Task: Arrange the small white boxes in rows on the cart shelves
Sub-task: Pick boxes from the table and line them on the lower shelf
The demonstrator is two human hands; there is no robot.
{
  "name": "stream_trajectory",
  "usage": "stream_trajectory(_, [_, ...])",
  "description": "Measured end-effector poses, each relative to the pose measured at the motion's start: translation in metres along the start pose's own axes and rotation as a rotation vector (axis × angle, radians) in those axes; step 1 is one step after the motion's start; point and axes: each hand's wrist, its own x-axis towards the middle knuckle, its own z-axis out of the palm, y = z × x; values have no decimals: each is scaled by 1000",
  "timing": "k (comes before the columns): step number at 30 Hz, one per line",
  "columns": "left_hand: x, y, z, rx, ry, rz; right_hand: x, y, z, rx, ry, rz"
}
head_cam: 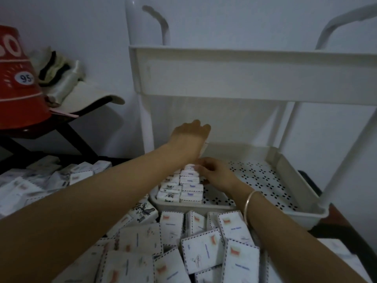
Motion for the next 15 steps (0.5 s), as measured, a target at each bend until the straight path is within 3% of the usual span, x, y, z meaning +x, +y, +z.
stream_trajectory(3, [7,-2,15,-42,-124,-12,0,4,2,46,-9,8])
stream_trajectory(8, [15,-12,26,-102,-326,-73,7,8,2,91,115,96])
stream_trajectory(13, [18,-12,29,-134,-443,-52,10,14,6,-173,101,71])
stream_trajectory(15, [19,-13,31,-106,-499,-43,10,14,5,-151,128,79])
